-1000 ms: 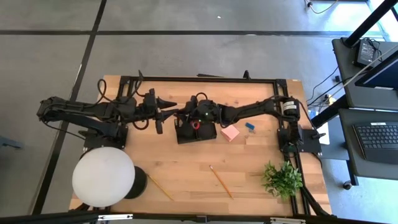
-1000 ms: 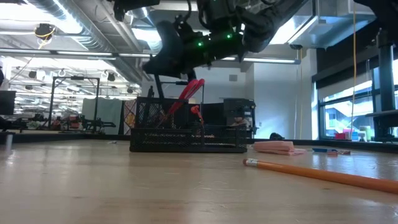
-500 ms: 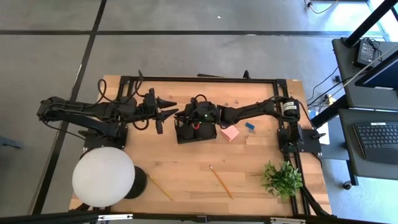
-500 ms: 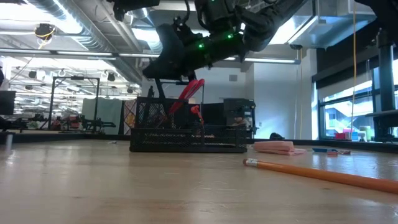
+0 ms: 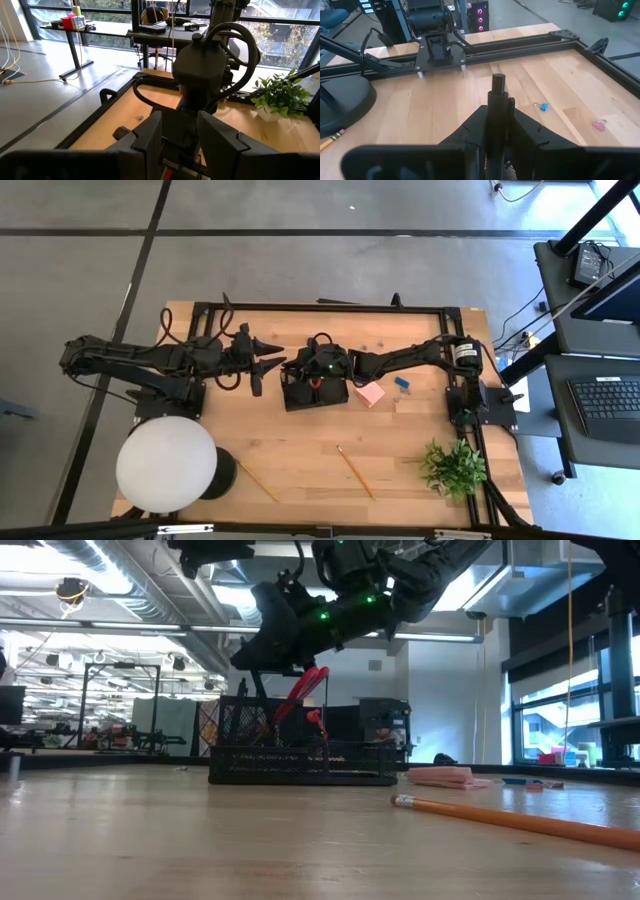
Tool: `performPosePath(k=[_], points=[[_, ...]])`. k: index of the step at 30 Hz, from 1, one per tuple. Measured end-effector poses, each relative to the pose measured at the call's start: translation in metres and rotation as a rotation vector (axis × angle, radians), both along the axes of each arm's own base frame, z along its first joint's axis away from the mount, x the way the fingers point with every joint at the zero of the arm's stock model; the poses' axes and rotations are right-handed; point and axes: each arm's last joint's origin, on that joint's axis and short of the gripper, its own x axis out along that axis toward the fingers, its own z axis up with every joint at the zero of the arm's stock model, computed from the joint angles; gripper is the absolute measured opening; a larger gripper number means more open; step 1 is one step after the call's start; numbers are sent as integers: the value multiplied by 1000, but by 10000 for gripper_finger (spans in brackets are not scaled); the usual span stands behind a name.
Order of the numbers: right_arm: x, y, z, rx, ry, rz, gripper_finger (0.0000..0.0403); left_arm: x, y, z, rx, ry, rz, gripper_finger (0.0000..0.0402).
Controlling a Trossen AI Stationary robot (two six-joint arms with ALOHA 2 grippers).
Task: Pick and place office supplies into organizer
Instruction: Put the black pen into the desk organizer, then put the orange pencil into the desk organizer
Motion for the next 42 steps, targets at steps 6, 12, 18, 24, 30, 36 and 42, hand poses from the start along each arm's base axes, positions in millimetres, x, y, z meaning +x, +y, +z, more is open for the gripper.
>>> performPosePath(k=[6,12,18,24,30,36,42], points=[[0,0,0,-2,2,1,65,0,0,0,0,0,0,120],[0,0,0,-26,5,8,65,0,0,0,0,-1,0,120],[0,0,0,-27,6,8,65,0,0,0,0,-1,0,120],[-1,0,-3,-24,37,8,68,0,0,0,0,-1,0,120],[-3,0,-7,-20,84,8,112,0,0,0,0,-1,0,120],[-3,-1,-8,4,89,-28,149,0,0,0,1,-1,0,120],[-2,-1,4,49,52,-46,157,0,0,0,1,-1,-1,120]])
